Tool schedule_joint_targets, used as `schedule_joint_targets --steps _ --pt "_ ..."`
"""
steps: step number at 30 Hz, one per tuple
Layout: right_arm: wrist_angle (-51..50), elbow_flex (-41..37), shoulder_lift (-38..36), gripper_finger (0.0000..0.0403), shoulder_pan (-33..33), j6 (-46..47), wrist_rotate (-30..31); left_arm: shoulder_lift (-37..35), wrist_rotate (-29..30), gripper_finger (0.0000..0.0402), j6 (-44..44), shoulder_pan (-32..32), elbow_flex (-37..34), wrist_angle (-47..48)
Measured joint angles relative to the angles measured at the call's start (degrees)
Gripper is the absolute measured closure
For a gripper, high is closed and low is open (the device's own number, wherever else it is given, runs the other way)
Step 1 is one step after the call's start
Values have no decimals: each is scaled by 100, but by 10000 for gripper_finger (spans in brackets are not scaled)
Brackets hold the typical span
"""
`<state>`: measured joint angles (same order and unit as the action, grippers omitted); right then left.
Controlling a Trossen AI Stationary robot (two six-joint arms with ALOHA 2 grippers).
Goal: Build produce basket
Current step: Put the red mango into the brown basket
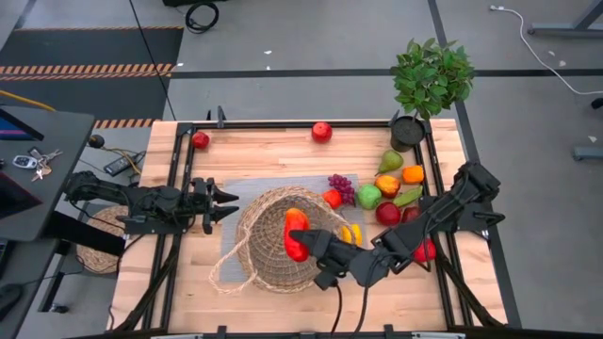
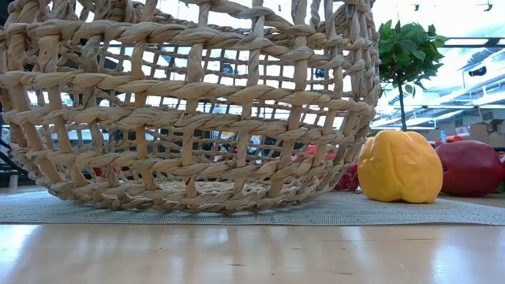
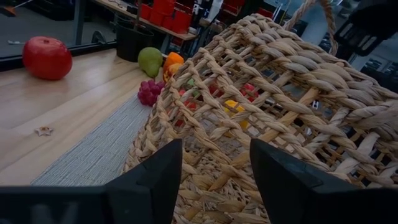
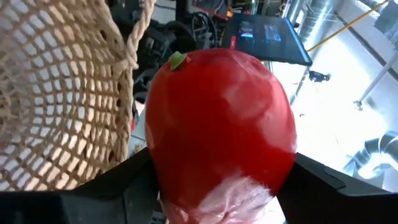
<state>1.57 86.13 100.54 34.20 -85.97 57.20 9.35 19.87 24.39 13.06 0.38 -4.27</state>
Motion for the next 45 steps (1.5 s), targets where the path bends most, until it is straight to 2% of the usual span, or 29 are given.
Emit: schedule_joint_targets --steps 3,7,11,25,31,36,39,45 --pt "219 0 -15 133 -2 303 -86 -1 0 207 1 0 0 -2" --pt "769 2 -25 132 -37 1351 -509 0 -1 208 3 -1 0 -7" --pt "768 2 -33 128 -179 2451 -1045 -1 -2 204 1 0 0 -9" --pt "724 2 -33 128 -1015 5506 -3715 -1 -2 206 -1 0 0 -13" --pt "731 2 -35 128 -1110 6948 -3604 -1 -2 207 1 0 0 -13" --pt "732 2 -35 128 -1108 7348 -3547 -1 -2 207 1 0 0 -13" --pt "731 2 -36 128 -1108 7591 -3213 0 -2 205 0 -2 0 -14" --pt "727 2 -46 128 -1083 7571 -2954 -1 -2 205 1 -2 0 -15"
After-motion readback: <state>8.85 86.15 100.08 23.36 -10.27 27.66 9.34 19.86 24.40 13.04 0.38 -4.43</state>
